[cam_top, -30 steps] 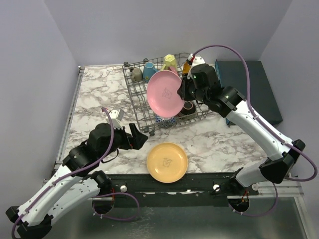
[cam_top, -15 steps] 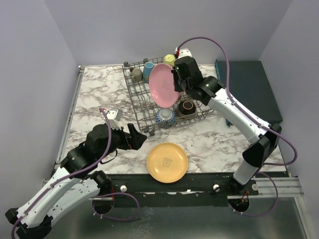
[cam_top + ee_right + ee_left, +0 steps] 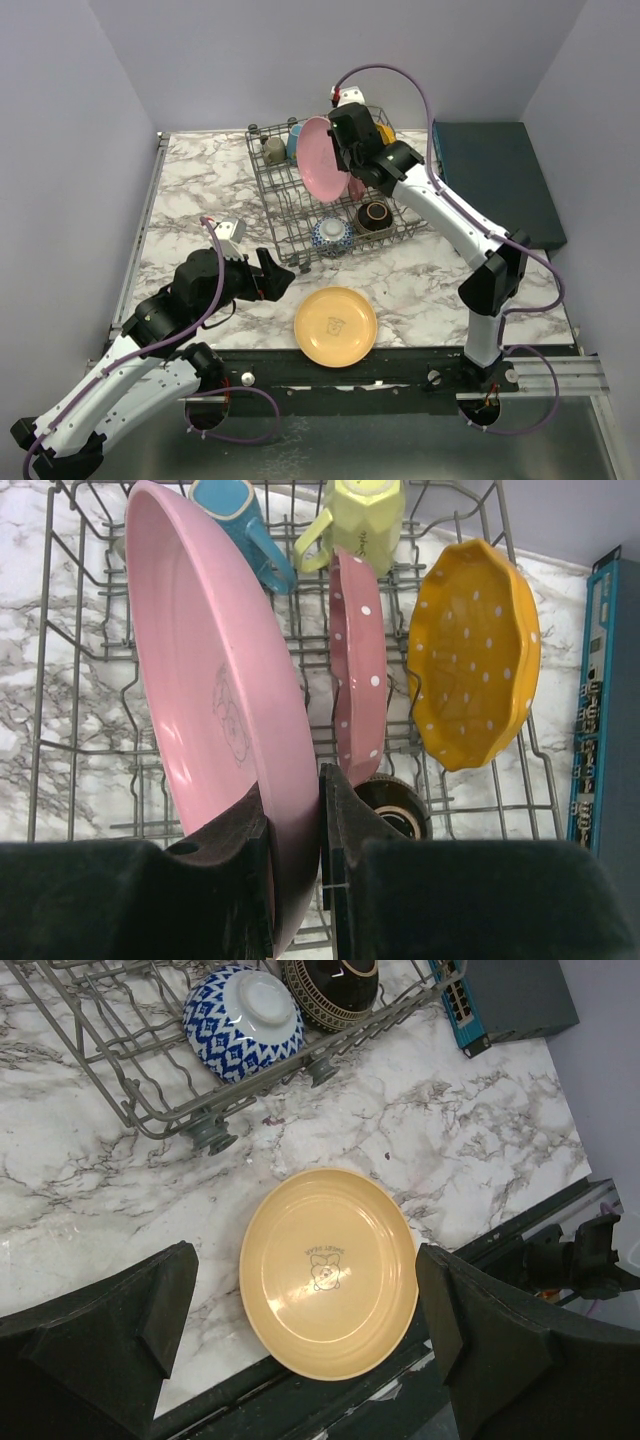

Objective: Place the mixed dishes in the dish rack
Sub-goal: Insert the plate into the dish rack.

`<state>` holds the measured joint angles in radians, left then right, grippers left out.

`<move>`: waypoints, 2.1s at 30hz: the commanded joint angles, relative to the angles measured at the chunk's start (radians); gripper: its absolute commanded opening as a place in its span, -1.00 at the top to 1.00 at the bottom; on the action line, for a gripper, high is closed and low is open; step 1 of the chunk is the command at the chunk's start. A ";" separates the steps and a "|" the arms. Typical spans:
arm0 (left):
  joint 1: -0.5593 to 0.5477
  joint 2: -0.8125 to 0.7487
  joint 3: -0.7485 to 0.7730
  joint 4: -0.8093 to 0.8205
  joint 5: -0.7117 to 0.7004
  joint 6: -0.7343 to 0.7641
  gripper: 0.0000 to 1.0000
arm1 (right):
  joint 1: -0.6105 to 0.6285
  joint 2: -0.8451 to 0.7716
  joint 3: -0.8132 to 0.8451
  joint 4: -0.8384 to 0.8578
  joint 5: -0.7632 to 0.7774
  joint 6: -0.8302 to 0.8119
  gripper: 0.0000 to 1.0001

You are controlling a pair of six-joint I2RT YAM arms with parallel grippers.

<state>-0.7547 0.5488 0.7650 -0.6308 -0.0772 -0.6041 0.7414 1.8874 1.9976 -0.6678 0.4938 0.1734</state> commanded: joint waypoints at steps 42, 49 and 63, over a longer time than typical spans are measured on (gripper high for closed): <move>0.027 0.004 0.002 0.010 -0.025 0.015 -0.97 | 0.004 0.326 0.227 0.112 0.207 -0.205 1.00; 0.028 0.002 0.000 0.011 -0.026 0.014 -0.97 | 0.004 0.346 0.229 0.125 0.221 -0.222 1.00; 0.030 0.002 0.001 0.010 -0.027 0.014 -0.97 | 0.004 0.370 0.238 0.145 0.248 -0.246 0.99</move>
<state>-0.7322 0.5529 0.7647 -0.6304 -0.0807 -0.6037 0.7414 2.2299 2.1914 -0.5655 0.6994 -0.0570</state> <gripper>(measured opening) 0.986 0.204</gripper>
